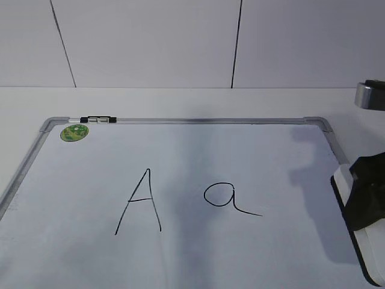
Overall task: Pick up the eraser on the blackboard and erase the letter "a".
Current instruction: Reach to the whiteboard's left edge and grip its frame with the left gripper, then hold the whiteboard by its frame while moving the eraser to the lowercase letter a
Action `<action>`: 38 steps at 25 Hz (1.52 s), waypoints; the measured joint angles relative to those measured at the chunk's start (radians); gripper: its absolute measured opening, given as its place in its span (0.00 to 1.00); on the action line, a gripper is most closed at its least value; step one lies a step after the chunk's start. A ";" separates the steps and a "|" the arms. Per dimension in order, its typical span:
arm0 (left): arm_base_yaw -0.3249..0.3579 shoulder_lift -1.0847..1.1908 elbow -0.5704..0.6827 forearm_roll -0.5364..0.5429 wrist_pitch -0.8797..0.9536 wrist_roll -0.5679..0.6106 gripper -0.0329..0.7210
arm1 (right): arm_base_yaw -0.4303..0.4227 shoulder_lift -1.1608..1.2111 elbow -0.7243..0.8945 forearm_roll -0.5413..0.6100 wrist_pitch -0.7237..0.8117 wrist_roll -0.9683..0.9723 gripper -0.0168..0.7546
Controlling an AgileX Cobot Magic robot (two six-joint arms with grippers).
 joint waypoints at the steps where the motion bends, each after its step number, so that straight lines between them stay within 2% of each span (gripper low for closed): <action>1: 0.000 0.005 0.000 -0.002 0.000 0.000 0.38 | 0.000 0.000 0.000 0.000 0.000 -0.001 0.75; 6: 0.000 0.148 -0.031 -0.007 0.000 0.000 0.51 | 0.000 0.000 0.000 0.000 0.000 -0.007 0.75; 11: -0.014 0.455 -0.110 -0.022 -0.004 -0.028 0.54 | 0.000 0.000 0.000 -0.011 0.002 -0.007 0.75; 19: -0.016 0.941 -0.299 -0.034 -0.041 -0.037 0.54 | 0.000 0.000 0.000 -0.031 0.002 -0.010 0.75; 25: -0.016 1.204 -0.372 0.040 -0.119 -0.030 0.54 | 0.000 0.000 0.000 -0.033 0.002 -0.008 0.75; 32: -0.003 1.430 -0.397 0.060 -0.183 0.022 0.54 | 0.000 0.000 0.000 -0.023 0.002 -0.008 0.75; 38: 0.031 1.577 -0.492 0.061 -0.204 0.058 0.48 | 0.000 0.000 0.000 -0.023 0.002 -0.008 0.75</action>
